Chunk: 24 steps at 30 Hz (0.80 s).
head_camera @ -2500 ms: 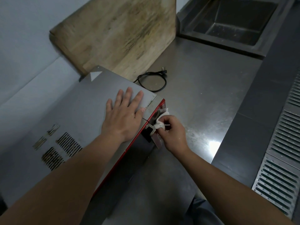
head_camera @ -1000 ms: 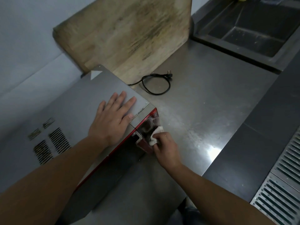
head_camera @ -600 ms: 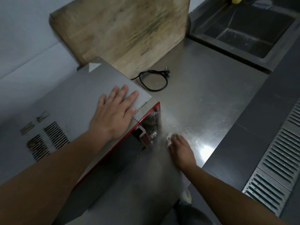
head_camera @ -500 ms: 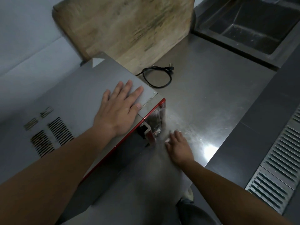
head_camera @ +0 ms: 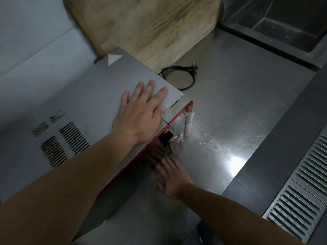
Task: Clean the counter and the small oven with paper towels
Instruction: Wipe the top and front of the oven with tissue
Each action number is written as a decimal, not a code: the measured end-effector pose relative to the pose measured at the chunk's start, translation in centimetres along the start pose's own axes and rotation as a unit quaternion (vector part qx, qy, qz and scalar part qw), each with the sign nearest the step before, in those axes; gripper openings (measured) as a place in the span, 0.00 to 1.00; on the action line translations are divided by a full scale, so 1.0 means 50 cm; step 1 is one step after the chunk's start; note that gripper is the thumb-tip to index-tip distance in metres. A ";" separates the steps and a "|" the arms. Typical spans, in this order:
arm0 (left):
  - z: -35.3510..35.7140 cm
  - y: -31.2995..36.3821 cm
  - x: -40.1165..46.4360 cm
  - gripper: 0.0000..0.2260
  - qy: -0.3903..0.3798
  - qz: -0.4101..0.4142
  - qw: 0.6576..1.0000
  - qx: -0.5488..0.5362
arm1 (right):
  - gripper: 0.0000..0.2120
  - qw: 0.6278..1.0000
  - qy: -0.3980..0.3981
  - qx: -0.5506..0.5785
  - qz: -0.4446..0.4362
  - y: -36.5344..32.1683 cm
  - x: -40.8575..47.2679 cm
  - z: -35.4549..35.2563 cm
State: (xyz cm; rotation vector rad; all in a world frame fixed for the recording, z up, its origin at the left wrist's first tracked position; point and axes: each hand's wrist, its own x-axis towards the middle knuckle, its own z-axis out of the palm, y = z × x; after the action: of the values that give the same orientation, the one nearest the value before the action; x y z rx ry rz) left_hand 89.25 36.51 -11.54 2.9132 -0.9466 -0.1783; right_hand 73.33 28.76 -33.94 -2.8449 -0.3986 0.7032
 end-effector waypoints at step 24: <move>-0.004 0.004 -0.002 0.25 -0.006 -0.003 1.000 0.003 | 0.40 0.952 0.118 0.119 0.256 0.181 0.008 -0.042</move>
State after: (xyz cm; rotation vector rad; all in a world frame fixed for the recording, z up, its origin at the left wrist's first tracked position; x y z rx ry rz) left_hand 89.09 36.43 -11.32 2.9233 -0.9413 -0.1933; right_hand 76.59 20.06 -34.45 -2.7579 0.4470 0.4348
